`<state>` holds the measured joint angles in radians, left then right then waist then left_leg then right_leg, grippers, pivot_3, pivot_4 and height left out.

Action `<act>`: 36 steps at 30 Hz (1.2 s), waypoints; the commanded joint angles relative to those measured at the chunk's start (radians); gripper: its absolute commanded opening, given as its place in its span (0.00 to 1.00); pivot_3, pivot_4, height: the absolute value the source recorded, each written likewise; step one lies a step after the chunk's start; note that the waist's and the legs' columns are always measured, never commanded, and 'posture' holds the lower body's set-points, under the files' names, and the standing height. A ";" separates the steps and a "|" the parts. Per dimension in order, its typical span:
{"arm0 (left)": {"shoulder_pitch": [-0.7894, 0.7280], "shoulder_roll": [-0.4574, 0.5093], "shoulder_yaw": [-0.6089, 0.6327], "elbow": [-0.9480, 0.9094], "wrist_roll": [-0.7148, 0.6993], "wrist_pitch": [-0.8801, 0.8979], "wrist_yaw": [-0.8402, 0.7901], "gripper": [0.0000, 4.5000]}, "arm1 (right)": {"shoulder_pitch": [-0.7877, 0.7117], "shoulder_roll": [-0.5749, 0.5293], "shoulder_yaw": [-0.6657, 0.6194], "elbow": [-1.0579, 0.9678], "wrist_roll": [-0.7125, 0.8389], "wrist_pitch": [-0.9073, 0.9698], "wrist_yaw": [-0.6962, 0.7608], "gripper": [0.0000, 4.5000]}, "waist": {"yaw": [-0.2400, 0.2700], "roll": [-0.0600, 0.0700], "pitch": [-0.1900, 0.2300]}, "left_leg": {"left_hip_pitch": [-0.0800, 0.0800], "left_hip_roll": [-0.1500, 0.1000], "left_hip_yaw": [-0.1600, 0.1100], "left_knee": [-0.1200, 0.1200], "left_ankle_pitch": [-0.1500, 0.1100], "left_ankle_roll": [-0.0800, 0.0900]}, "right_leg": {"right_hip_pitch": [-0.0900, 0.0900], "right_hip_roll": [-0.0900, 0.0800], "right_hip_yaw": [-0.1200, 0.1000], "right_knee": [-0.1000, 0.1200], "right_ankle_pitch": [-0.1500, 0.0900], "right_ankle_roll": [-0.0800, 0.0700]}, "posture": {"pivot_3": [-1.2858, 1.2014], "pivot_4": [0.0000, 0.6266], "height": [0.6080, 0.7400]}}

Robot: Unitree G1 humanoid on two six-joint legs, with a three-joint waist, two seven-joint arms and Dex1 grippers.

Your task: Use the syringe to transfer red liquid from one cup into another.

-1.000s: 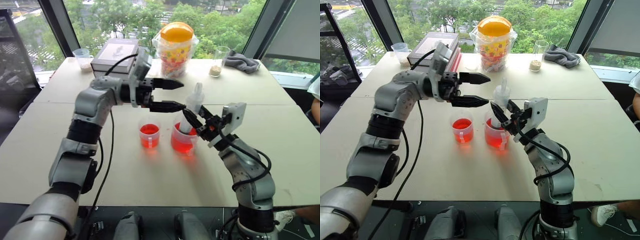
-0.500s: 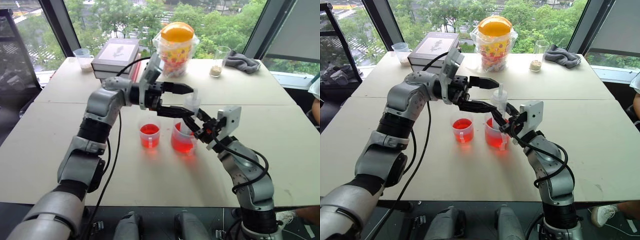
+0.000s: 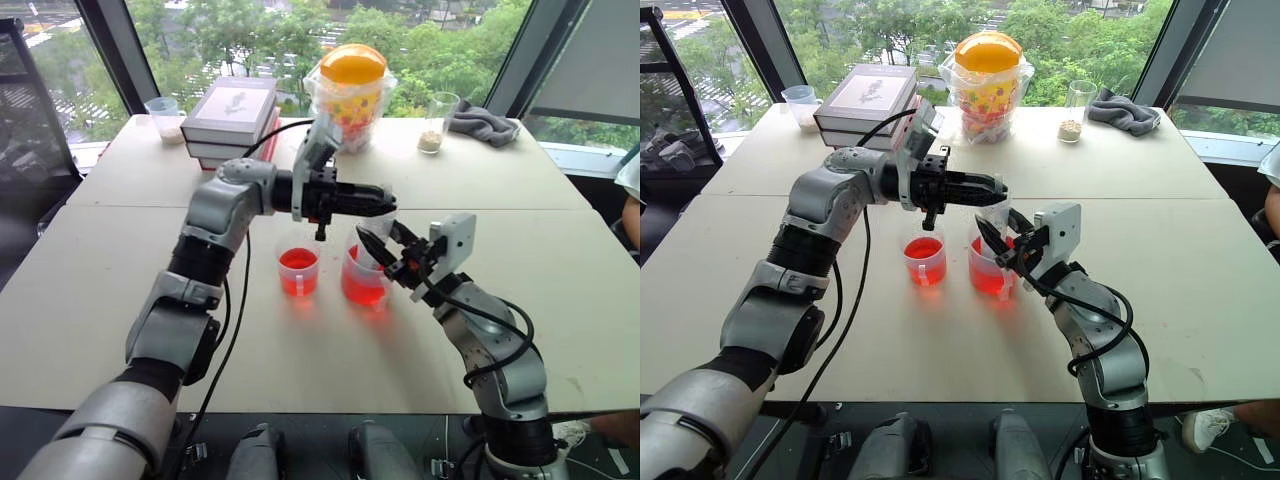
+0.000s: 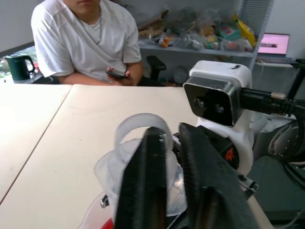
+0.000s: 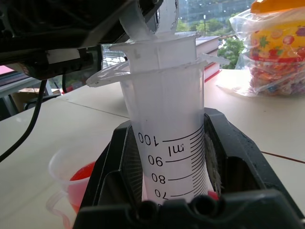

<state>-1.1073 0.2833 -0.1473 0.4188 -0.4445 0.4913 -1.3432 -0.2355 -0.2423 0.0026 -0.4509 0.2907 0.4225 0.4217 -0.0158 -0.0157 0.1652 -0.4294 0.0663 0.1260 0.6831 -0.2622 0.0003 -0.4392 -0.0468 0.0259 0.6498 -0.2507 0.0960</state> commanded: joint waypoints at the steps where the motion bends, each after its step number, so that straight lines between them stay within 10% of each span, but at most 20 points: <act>1: -0.056 -0.015 0.031 -0.026 -0.021 -0.028 -0.011 0.02 | -0.002 -0.014 -0.001 -0.023 0.019 0.022 0.000 0.31 | 0.000 0.000 0.000 | 0.000 0.000 0.000 0.000 0.000 0.000 | 0.000 0.000 0.000 0.000 0.000 0.000 | 0.52 0.24 1.00; 36: -0.172 0.026 0.092 0.154 0.007 -0.171 0.000 0.02 | -0.002 -0.054 0.030 -0.037 0.072 0.094 0.020 0.31 | 0.001 0.000 0.000 | 0.000 0.000 0.000 0.000 0.000 0.000 | 0.000 0.000 0.000 0.000 0.000 0.000 | 0.52 0.24 1.00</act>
<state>-1.2160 0.2760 -0.1370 0.6002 -0.4240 0.3581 -1.3720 -0.2529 -0.2883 -0.0090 -0.4679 0.3507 0.5046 0.4181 -0.0146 -0.0160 0.1654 -0.4297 0.0662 0.1259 0.6830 -0.2623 0.0005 -0.4392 -0.0468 0.0258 0.6495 -0.2508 0.0957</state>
